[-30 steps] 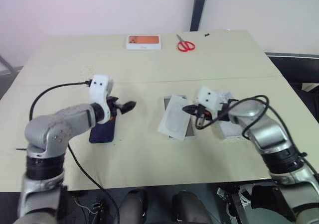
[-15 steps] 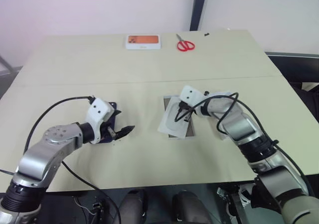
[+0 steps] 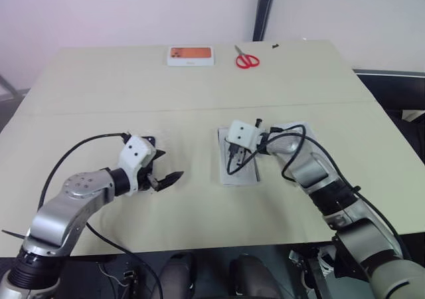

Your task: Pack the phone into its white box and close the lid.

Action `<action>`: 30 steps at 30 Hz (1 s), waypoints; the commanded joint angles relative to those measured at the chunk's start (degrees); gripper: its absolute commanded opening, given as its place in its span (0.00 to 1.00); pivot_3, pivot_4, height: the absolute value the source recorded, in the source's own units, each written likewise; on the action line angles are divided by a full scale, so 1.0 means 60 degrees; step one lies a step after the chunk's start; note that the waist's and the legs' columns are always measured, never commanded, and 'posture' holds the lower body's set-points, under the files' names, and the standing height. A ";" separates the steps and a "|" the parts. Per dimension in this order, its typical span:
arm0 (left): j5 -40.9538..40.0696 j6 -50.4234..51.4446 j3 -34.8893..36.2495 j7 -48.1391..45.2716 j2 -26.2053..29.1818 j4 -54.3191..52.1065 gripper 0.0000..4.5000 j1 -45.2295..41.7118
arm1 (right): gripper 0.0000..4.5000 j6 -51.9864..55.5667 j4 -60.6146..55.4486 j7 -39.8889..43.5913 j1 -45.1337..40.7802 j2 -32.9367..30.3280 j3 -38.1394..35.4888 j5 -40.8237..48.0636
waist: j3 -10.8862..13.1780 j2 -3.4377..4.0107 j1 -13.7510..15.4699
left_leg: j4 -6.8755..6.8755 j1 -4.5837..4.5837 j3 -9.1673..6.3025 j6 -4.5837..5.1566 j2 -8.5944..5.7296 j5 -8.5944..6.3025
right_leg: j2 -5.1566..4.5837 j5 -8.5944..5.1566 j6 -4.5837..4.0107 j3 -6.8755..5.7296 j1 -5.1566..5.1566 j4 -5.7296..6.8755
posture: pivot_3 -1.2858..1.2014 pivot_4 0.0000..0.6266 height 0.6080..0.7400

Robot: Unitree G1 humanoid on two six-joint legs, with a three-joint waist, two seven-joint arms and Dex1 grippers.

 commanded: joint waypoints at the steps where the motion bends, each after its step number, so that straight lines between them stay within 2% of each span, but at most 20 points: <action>1: 0.0033 -0.0049 0.0288 0.0048 -0.0029 -0.0408 0.97 0.0041 | 0.00 -0.0267 -0.0456 0.0158 0.0032 -0.0180 -0.0297 -0.0035 | 0.0000 0.0000 0.0007 | 0.0001 0.0000 0.0000 0.0000 0.0000 0.0000 | 0.0000 0.0000 0.0000 0.0000 0.0001 0.0000 | 0.52 0.24 1.00; 9: 0.0056 -0.0135 0.0296 0.0001 -0.0104 -0.0391 0.97 0.0130 | 0.00 0.0280 -0.1348 0.0856 0.0452 -0.0878 -0.0693 0.0101 | 0.0000 0.0000 0.0010 | 0.0001 0.0001 -0.0003 0.0008 0.0001 -0.0004 | 0.0000 0.0000 0.0000 -0.0001 0.0004 0.0000 | 0.52 0.24 1.00; 22: -0.0011 -0.0027 0.0249 0.0037 -0.0335 -0.0616 0.97 0.0159 | 0.00 -0.0362 0.1082 -0.0586 -0.0437 0.0267 -0.0163 -0.1220 | 0.0000 0.0001 -0.0011 | 0.0000 0.0003 -0.0001 -0.0033 0.0001 0.0019 | 0.0002 0.0000 0.0000 0.0000 0.0000 0.0002 | 0.52 0.24 1.00; 30: -0.0013 0.0066 0.0271 0.0125 -0.0439 -0.0766 0.97 0.0238 | 0.00 -0.0733 0.1371 -0.0642 -0.0473 0.0481 -0.0278 -0.1341 | 0.0000 0.0001 -0.0013 | 0.0005 0.0003 -0.0001 -0.0030 0.0001 0.0018 | 0.0002 0.0000 0.0000 -0.0001 0.0005 0.0003 | 0.52 0.24 1.00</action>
